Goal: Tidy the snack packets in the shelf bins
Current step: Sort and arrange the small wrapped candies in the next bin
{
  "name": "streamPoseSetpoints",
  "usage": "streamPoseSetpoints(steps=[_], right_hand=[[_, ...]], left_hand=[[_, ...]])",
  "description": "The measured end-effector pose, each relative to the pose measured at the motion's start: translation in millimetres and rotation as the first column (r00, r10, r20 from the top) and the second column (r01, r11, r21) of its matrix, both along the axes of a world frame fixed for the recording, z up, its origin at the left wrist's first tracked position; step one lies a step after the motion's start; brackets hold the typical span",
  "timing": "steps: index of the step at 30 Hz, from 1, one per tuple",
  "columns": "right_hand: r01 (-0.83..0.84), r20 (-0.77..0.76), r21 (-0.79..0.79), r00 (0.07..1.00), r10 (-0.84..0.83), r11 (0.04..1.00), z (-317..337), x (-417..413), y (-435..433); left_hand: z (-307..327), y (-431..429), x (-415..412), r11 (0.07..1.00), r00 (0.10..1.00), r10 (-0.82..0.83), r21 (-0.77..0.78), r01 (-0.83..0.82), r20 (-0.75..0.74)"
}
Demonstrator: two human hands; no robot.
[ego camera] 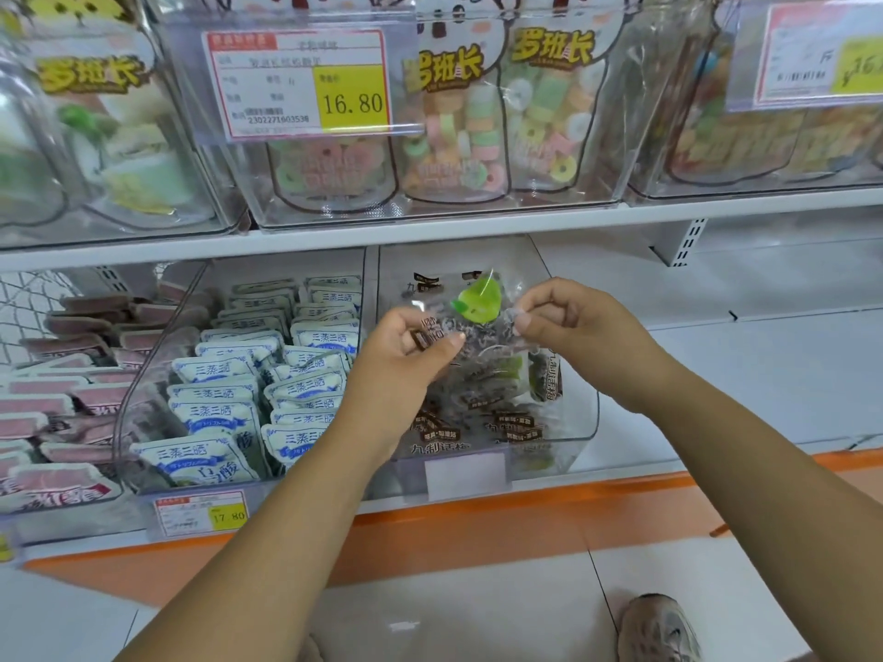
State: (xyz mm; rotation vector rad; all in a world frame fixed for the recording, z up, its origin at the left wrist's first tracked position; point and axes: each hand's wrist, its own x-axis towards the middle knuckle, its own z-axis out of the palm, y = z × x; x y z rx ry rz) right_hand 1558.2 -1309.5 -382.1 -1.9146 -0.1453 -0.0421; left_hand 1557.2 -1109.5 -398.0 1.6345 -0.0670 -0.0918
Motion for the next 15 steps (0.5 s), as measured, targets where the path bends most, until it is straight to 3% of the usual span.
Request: streamPoseSetpoints(steps=[3,6,9,10,11,12,15], right_hand=[[-0.119,-0.036,-0.408,0.993,0.115,0.905,11.6,1.1,-7.2],[-0.21,-0.125,-0.791,0.975,0.185,0.575,11.1,6.9,-10.6],[-0.165,-0.1,-0.961,0.955,0.278,0.221,-11.4,13.6,1.3],[-0.103,-0.046,-0.978,0.956,0.291,0.183,-16.6,14.2,4.9],[-0.057,0.007,-0.976,0.957,0.29,0.212,-18.4,14.5,6.1],[-0.048,0.039,-0.947,0.964,0.263,0.316,-17.0,14.2,5.2],[-0.079,0.003,-0.68,0.994,0.111,0.729,-4.7,8.6,-1.4]], left_hand=[[13.7,14.3,-0.2,0.932,0.962,0.012,0.347,-0.11,0.274],[17.0,28.9,1.3,0.902,0.941,-0.022,0.413,-0.126,0.337],[8.8,34.0,3.1,0.878,0.938,-0.053,0.464,-0.12,0.342],[7.6,34.4,3.0,0.872,0.934,-0.063,0.474,-0.12,0.352],[7.3,35.0,2.7,0.867,0.93,-0.071,0.483,-0.121,0.361],[7.1,35.6,2.4,0.864,0.928,-0.077,0.488,-0.12,0.364],[6.4,37.5,1.6,0.851,0.929,-0.092,0.512,-0.115,0.36]])
